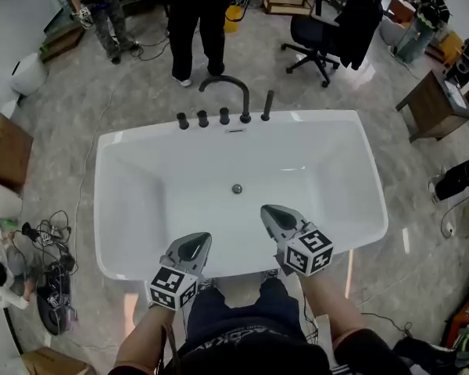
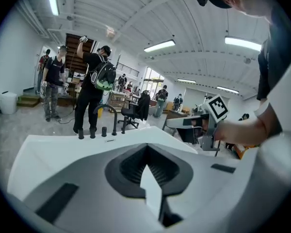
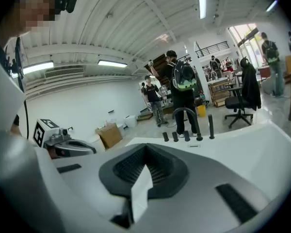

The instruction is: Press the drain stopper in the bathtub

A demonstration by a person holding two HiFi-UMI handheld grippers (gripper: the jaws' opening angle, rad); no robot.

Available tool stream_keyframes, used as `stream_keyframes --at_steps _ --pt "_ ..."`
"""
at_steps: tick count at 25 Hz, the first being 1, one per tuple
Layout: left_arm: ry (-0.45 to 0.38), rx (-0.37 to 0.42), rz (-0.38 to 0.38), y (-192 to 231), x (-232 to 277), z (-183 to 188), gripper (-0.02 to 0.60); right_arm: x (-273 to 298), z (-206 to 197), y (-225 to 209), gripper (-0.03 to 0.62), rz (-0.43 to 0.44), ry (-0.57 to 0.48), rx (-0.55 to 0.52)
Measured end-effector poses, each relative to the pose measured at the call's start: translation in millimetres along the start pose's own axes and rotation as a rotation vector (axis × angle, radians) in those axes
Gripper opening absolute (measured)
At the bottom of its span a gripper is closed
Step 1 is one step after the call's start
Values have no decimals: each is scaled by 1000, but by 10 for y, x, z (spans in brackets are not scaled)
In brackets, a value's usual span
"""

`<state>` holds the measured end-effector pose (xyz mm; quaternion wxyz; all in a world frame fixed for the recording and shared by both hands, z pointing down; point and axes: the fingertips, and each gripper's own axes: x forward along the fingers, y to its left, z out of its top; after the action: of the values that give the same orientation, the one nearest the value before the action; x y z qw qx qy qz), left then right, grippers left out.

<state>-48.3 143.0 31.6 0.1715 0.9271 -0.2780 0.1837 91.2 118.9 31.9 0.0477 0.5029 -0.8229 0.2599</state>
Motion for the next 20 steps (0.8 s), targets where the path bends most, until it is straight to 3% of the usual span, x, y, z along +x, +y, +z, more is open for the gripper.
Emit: stream_keyframes --at_steps 9,20 --pt "-45 -1 -34 -365 -176 491 6 -544 470 535 11 81 -113 31" --pt "-41 -10 -90 -779 -65 636 6 -877 441 775 11 141 -111 33"
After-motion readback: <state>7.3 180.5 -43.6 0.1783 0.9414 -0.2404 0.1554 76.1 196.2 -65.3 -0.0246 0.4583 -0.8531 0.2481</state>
